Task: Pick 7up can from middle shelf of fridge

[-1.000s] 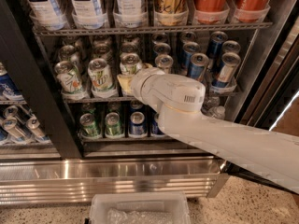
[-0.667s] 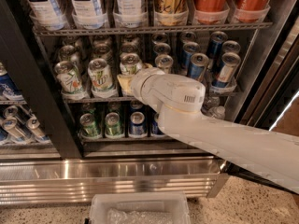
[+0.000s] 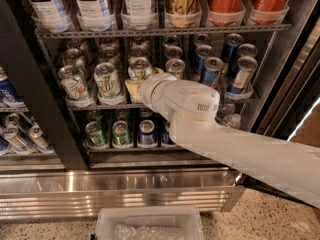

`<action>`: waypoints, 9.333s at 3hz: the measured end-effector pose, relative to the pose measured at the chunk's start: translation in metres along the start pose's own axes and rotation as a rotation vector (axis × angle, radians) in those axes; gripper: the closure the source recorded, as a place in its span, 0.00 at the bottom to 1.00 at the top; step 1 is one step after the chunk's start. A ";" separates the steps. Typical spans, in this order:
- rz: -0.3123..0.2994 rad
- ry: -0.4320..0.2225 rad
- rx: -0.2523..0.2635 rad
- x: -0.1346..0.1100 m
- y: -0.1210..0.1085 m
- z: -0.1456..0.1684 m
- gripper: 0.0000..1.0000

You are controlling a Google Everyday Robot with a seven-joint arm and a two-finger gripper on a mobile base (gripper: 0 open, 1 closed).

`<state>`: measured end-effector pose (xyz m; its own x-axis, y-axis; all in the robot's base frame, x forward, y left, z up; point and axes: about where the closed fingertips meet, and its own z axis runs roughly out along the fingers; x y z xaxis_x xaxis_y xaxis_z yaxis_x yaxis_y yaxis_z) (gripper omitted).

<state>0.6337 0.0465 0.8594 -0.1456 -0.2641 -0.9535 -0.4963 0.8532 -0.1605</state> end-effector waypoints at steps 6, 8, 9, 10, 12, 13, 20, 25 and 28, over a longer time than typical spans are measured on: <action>-0.012 -0.042 0.002 -0.012 -0.001 -0.007 1.00; -0.016 -0.051 0.002 -0.013 -0.002 -0.008 1.00; -0.019 -0.062 -0.003 -0.018 0.000 -0.012 1.00; -0.019 -0.062 -0.003 -0.016 0.000 -0.012 1.00; -0.020 -0.078 -0.026 -0.020 0.012 -0.022 1.00; -0.022 -0.078 -0.026 -0.020 0.012 -0.022 1.00; -0.014 -0.047 -0.034 0.025 0.028 -0.057 1.00; -0.014 -0.044 -0.035 0.043 0.029 -0.057 1.00; -0.014 -0.044 -0.035 0.049 0.029 -0.056 1.00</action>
Offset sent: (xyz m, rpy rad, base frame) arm -0.0336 0.0191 0.1087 0.0695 -0.1838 0.0772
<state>0.5639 0.0334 0.8222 -0.1015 -0.2552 -0.9616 -0.5276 0.8332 -0.1654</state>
